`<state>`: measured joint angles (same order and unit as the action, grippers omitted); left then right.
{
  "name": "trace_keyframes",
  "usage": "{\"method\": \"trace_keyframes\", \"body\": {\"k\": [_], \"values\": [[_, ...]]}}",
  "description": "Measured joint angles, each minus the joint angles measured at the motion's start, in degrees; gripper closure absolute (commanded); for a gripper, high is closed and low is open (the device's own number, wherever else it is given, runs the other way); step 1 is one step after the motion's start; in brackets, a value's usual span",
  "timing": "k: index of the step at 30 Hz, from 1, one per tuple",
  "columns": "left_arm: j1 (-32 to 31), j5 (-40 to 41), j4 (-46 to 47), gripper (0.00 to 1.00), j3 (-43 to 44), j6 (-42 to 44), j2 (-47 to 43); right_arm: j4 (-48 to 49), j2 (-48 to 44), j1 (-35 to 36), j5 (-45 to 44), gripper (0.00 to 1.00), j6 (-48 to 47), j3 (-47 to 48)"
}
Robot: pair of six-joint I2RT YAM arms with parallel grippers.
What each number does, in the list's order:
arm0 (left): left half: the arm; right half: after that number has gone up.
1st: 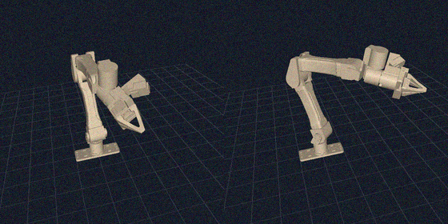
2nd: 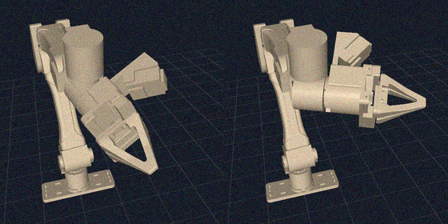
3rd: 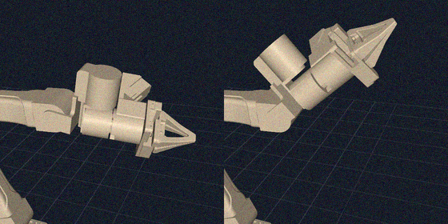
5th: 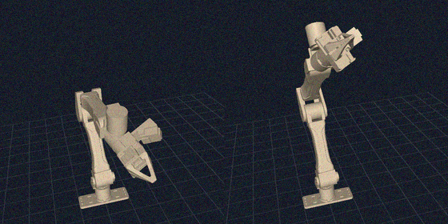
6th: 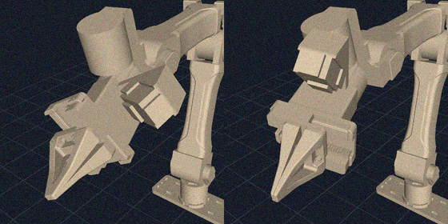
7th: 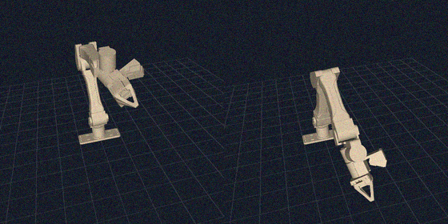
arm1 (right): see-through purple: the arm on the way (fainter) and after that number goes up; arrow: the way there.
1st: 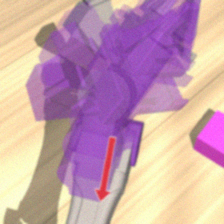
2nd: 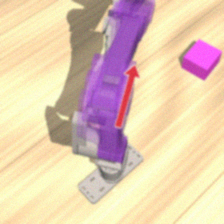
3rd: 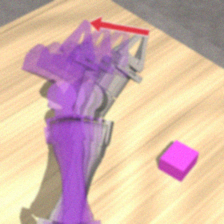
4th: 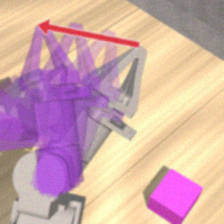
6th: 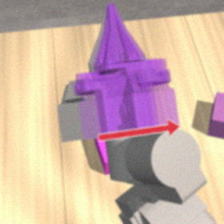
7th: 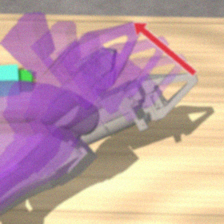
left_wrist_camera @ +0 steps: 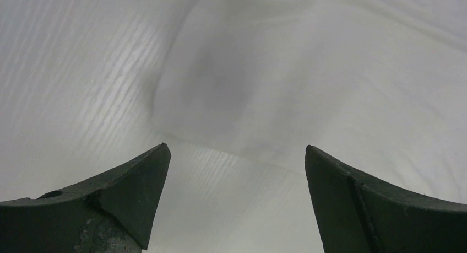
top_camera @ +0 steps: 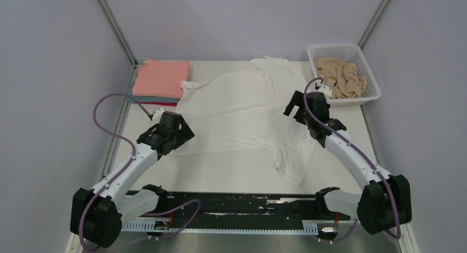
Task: Fold and stack the t-shirts
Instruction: Grab the side of the flattened tshirt closest away from the robot with both arms
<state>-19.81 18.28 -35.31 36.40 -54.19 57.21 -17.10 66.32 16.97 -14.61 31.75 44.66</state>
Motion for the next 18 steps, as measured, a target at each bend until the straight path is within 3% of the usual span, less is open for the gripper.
{"method": "trace_keyframes", "body": {"k": [5, 8, 13, 18], "values": [[3.4, 0.0, -1.0, 0.01, -7.8, -3.0, -6.5, -0.4, -3.2, -0.1, 0.9, 0.0, 1.9, -5.3], [4.7, -0.2, 0.1, 0.09, -9.7, -4.1, -7.5, -0.2, -4.3, -0.1, 1.5, 0.0, 2.5, -5.4], [5.7, -1.4, 3.2, 0.24, -10.6, -5.1, -4.1, -0.2, -4.9, -0.1, 1.7, 0.0, 2.9, -5.4], [6.5, -2.1, 6.4, 0.31, -11.1, -5.6, 0.4, -1.1, -5.0, -0.1, 2.1, 0.0, 3.1, -5.4]]}}
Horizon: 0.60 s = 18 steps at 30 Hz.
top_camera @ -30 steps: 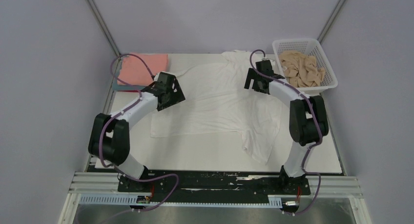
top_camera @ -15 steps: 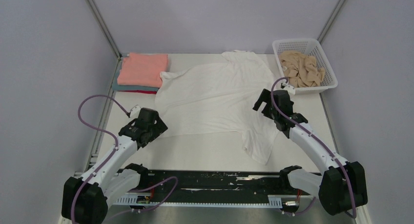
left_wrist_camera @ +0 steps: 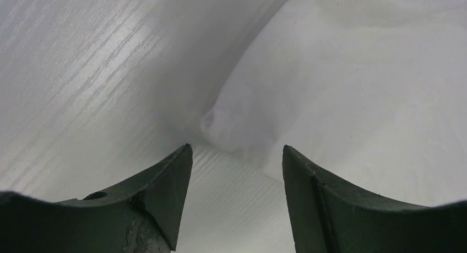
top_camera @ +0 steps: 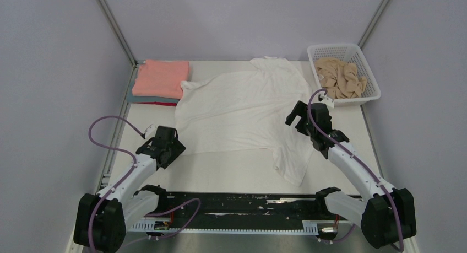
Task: Fold and stack the t-shirts
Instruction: Grab the side of the flattened tshirt closest away from the robot with both arms
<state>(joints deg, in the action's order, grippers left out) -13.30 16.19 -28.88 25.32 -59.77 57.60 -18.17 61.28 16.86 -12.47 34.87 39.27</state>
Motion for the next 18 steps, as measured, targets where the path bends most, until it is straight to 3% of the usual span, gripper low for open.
{"method": "trace_keyframes", "body": {"k": [4, 10, 12, 13, 15, 18], "values": [[0.3, 0.3, 2.5, 0.33, 0.2, -0.3, 1.8, -1.4, -0.9, 0.0, 0.6, 0.0, 0.0, -0.3], [0.8, 1.0, 7.2, 0.46, 0.3, -1.2, 4.8, -3.8, -3.0, 0.0, 1.0, 0.0, 0.0, -1.0], [1.1, 1.1, 8.7, 0.62, 0.4, -1.6, 6.0, -4.7, -3.6, 0.0, 1.0, 0.0, 0.0, -1.0], [1.2, 1.2, 9.3, 0.78, 0.6, -1.6, 6.7, -5.2, -3.9, 0.0, 1.0, 0.0, 0.0, -1.0], [1.4, 1.4, 10.3, 0.98, 0.9, -2.0, 7.9, -6.4, -4.5, 0.0, 1.0, 0.0, 0.0, -1.0], [1.5, 1.2, 11.2, 1.0, 1.0, -2.3, 8.7, -8.9, -4.9, 0.0, 1.1, 0.03, -0.2, -1.0]]}}
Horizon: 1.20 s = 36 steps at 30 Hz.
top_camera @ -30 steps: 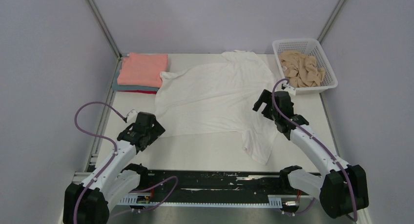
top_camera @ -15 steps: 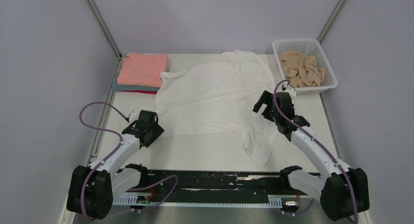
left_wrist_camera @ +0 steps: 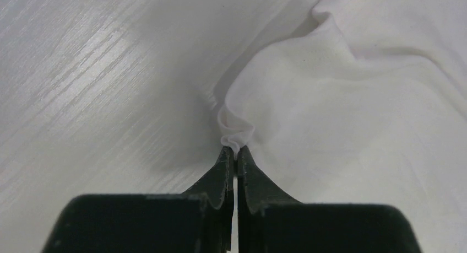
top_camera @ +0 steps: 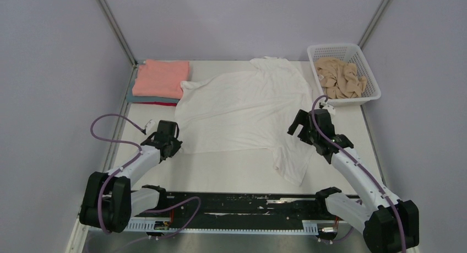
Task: Fold and stack the t-shirts
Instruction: Grab the side of the flattened tshirt closest away from the robot with both arms, then fold the flattened tshirt in 1/3 of the way
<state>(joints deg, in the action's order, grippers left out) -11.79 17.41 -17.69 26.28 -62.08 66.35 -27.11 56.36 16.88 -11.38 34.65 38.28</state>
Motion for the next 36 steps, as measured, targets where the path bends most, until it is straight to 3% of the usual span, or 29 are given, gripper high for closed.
{"method": "trace_keyframes", "body": {"k": [4, 13, 23, 25, 27, 29, 36], "values": [[0.0, -0.1, 0.2, 1.0, 0.0, 0.0, 0.0, -5.7, 1.0, 2.7, 0.1, 0.08, -0.2, 0.1], [0.0, 1.1, -3.1, 1.0, -2.0, 0.0, -5.4, -19.7, 5.8, 19.6, 0.2, 0.27, 6.7, -0.6], [0.0, 1.3, -4.3, 1.0, -2.0, 0.0, -5.6, -19.7, 9.2, 20.6, 3.1, 0.4, 10.9, -6.0], [0.0, 1.3, -4.2, 1.0, -2.0, 0.0, -5.4, -19.8, 10.6, 20.6, 3.0, 0.52, 10.6, -5.8], [0.0, 1.3, -4.3, 1.0, -2.0, 0.0, -5.4, -20.0, 11.2, 20.6, 2.9, 0.75, 10.5, -5.5], [0.0, 1.4, -4.4, 1.0, -2.0, -0.1, -5.5, -20.3, 11.5, 20.6, 3.0, 0.88, 10.5, -5.2], [0.0, 4.6, -11.6, 1.0, -1.1, -2.5, -7.7, -23.5, 8.2, 20.6, 3.5, 0.98, 12.5, -5.2]]}}
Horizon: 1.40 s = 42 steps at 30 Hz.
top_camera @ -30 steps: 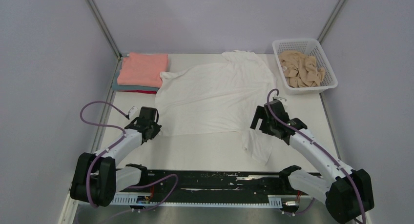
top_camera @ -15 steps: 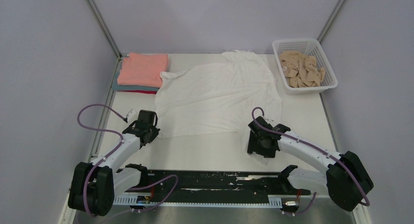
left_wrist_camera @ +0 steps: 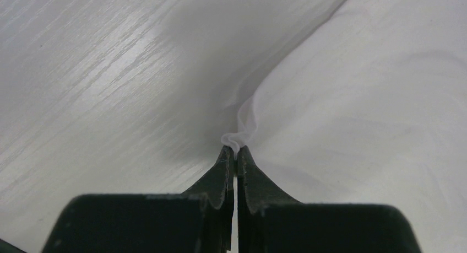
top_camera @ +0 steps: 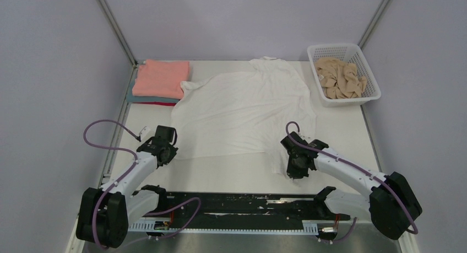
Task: Fold and stack the t-shirts
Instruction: Fold the flattened tshirt in 1/3 of the way
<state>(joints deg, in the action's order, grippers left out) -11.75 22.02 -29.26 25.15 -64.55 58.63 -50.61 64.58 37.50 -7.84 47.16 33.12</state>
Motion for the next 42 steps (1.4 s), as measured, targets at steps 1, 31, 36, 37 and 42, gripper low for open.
{"method": "trace_keyframes", "body": {"k": [1, 31, 36, 37, 42], "values": [[0.0, 0.2, -1.0, 1.0, 0.0, -0.5, -0.7, -1.9, -1.5, 0.0, -0.1, 0.98, 0.3, 0.4], [0.2, -2.3, -6.5, 1.0, 5.3, -2.6, -3.6, -7.5, -3.9, -7.6, -7.7, 1.0, -3.8, 17.9], [0.9, -2.4, -3.2, 1.0, 10.4, -2.1, 3.9, 1.9, 1.5, -14.0, -7.5, 1.0, -9.1, 21.0], [1.1, -2.4, -2.8, 1.0, 11.2, -2.2, 5.0, 3.5, 2.9, -14.7, -7.5, 1.0, -9.8, 21.5], [2.4, -1.1, -2.0, 1.0, 15.4, -3.1, 10.1, 9.8, 11.9, -18.4, -6.6, 1.0, -13.5, 26.1]]}}
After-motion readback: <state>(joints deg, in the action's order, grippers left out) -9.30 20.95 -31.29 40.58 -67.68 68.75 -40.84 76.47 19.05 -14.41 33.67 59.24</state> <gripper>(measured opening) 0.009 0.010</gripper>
